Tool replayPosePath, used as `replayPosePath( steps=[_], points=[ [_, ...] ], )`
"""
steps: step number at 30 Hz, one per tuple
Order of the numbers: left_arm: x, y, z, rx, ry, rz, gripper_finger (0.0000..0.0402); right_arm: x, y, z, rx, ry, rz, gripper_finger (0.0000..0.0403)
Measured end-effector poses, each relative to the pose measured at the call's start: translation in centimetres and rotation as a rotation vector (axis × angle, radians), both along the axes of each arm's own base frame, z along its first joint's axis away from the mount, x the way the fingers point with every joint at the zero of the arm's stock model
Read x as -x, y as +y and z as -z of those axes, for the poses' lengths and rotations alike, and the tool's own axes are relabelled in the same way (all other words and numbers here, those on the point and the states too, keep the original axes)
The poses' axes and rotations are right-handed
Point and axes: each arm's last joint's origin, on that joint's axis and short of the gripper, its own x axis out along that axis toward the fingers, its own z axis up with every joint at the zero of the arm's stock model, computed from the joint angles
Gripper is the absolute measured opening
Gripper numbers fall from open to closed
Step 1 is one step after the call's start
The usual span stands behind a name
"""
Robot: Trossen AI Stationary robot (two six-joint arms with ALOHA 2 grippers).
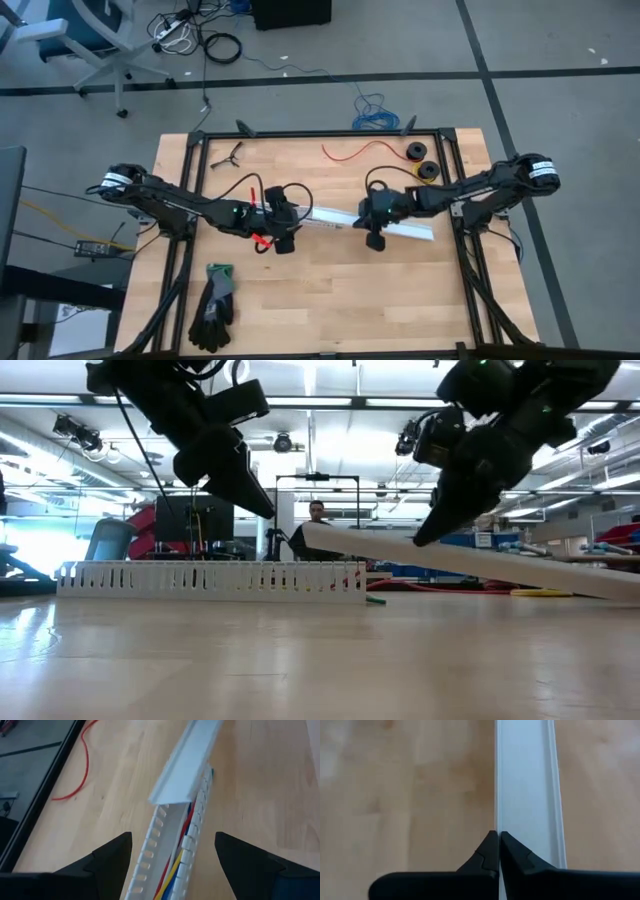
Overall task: Ziptie cables
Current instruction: Close the cable duct
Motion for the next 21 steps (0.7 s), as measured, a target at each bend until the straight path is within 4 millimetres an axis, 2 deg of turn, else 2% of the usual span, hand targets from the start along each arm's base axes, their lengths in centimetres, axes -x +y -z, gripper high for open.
replayPosePath(
  steps=[9,16,21],
  points=[
    [0.1,0.0,0.1,-0.002,0.014,-0.005,0.0295,-0.3,-1.5,-0.7,-0.165,-0.003,-0.117,0.0],
    [0.1,0.0,0.1,-0.004,0.013,-0.007,0.0295,0.1,-2.7,0.3,-0.187,0.091,-0.068,0.0],
    [0.1,0.0,0.1,-0.007,0.014,-0.01,0.0295,-0.6,-3.6,1.0,-0.193,0.101,-0.038,0.0]
  ],
)
